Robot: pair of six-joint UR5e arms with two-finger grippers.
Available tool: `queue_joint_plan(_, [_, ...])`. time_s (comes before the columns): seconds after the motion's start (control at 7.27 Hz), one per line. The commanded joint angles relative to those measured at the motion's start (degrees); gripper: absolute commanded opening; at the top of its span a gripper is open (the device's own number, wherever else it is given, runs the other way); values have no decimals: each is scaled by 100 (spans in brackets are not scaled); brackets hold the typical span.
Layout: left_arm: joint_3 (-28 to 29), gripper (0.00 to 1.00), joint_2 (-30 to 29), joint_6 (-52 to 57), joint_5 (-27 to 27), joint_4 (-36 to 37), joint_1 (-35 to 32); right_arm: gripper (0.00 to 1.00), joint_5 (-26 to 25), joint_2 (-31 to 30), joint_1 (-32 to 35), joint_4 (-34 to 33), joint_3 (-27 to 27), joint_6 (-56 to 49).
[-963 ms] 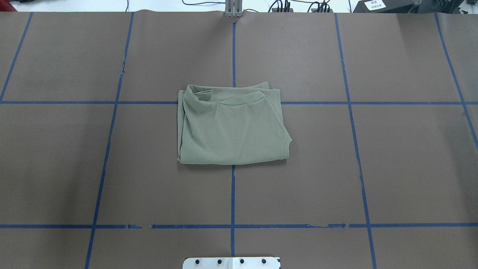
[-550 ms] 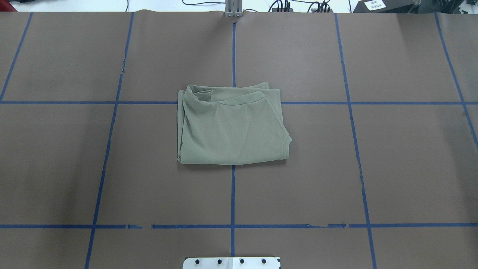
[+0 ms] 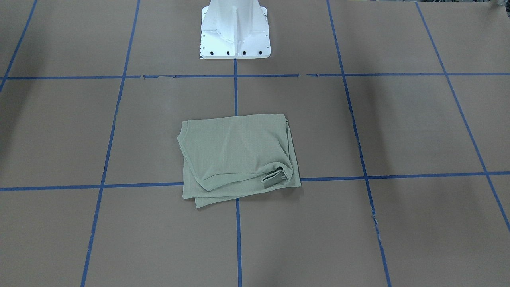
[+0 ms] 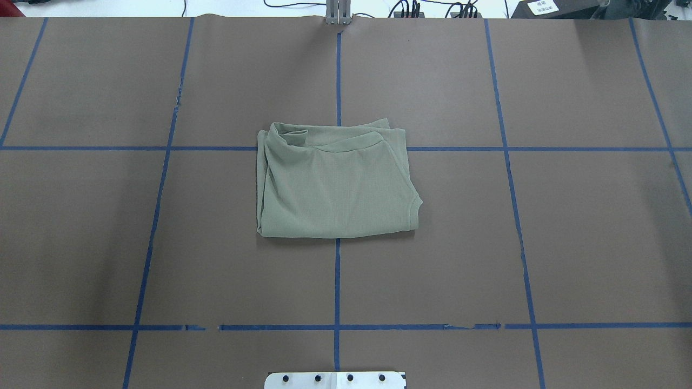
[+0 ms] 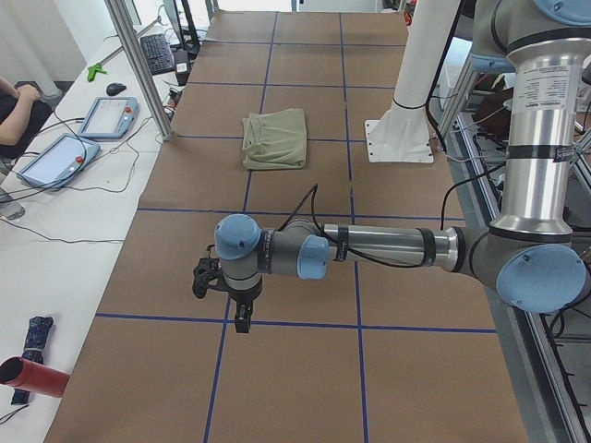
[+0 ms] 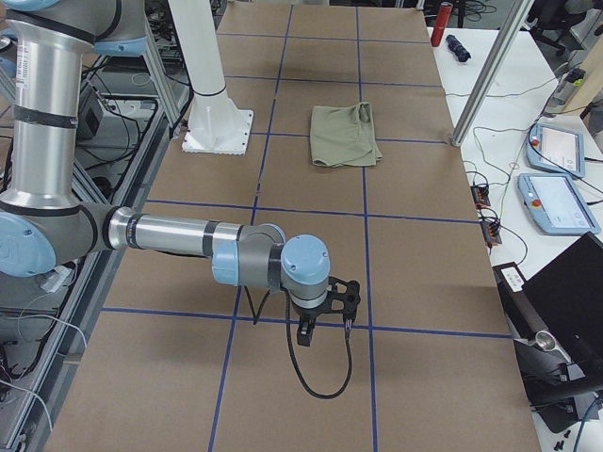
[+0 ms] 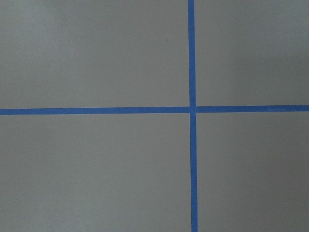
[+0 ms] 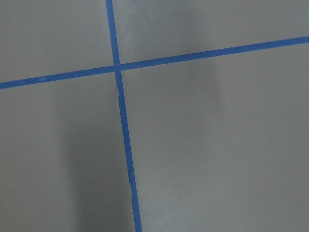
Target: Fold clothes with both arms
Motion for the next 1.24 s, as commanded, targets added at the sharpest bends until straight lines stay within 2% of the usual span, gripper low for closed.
queue_joint_plan(0.0, [0, 100, 7, -8, 0, -1, 0, 100, 0, 3, 0, 4, 16, -3])
queue_joint_plan(1.1, [-27, 100, -19, -16, 0, -9, 0, 100, 9, 81, -9, 13, 51, -20])
